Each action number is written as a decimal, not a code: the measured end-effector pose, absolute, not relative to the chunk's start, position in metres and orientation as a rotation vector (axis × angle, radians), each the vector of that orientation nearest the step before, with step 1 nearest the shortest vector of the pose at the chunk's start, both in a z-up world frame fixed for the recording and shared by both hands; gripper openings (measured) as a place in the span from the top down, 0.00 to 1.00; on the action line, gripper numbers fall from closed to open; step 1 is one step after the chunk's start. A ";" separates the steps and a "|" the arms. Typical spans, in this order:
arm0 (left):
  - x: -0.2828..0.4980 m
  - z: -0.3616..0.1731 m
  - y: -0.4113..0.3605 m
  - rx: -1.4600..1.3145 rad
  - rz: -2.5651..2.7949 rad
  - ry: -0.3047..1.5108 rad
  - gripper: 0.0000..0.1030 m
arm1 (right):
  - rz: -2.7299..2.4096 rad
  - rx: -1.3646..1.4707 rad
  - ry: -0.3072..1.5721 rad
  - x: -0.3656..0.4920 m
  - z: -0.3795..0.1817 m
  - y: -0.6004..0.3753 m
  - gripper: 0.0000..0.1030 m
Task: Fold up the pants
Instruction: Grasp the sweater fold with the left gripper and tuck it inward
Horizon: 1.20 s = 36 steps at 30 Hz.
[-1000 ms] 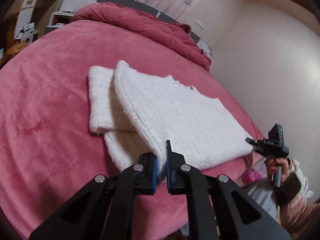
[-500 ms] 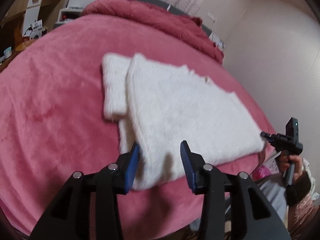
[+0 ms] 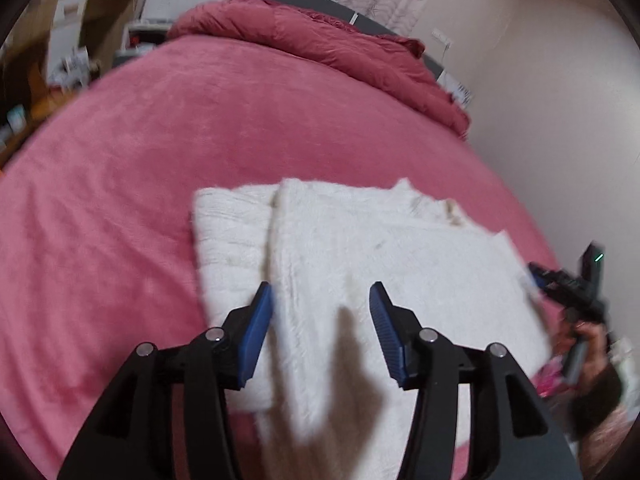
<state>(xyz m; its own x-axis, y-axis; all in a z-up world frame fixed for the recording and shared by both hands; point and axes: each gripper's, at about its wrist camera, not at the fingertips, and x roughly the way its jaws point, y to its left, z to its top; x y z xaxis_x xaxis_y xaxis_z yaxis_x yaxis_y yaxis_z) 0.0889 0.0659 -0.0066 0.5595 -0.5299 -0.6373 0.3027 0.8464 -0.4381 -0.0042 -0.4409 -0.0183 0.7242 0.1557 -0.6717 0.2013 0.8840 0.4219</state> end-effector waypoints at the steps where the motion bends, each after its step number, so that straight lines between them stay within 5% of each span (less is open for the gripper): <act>1: 0.092 -0.008 0.065 -0.301 -0.492 0.845 0.51 | -0.014 0.514 0.760 -0.002 -0.018 -0.443 0.49; 5: 0.105 -0.016 0.057 -0.294 -0.472 0.871 0.62 | -0.006 0.537 0.807 0.007 -0.029 -0.445 0.72; 7: 0.109 -0.017 0.050 -0.270 -0.459 0.885 0.85 | -0.006 0.468 0.831 0.011 -0.032 -0.438 0.79; 8: 0.109 -0.016 0.046 -0.258 -0.465 0.887 0.92 | -0.012 0.426 0.835 0.011 -0.031 -0.431 0.93; 15: 0.102 0.017 0.029 -0.110 -0.423 0.739 0.93 | -0.144 0.395 0.774 -0.007 -0.018 -0.432 0.95; 23: 0.123 -0.024 0.028 -0.104 -0.339 0.839 0.92 | -0.200 0.408 0.835 0.005 -0.039 -0.440 0.95; 27: 0.118 -0.026 0.034 -0.148 -0.352 0.835 0.82 | -0.199 0.401 0.829 0.008 -0.039 -0.440 0.94; 29: 0.114 -0.023 0.035 -0.153 -0.365 0.831 0.68 | -0.180 0.441 0.818 0.005 -0.039 -0.444 0.89; 31: 0.104 -0.019 0.036 -0.137 -0.368 0.814 0.40 | -0.167 0.477 0.808 0.002 -0.039 -0.448 0.84; 36: 0.078 -0.016 0.032 -0.027 -0.287 0.785 0.18 | -0.163 0.503 0.781 -0.007 -0.031 -0.449 0.65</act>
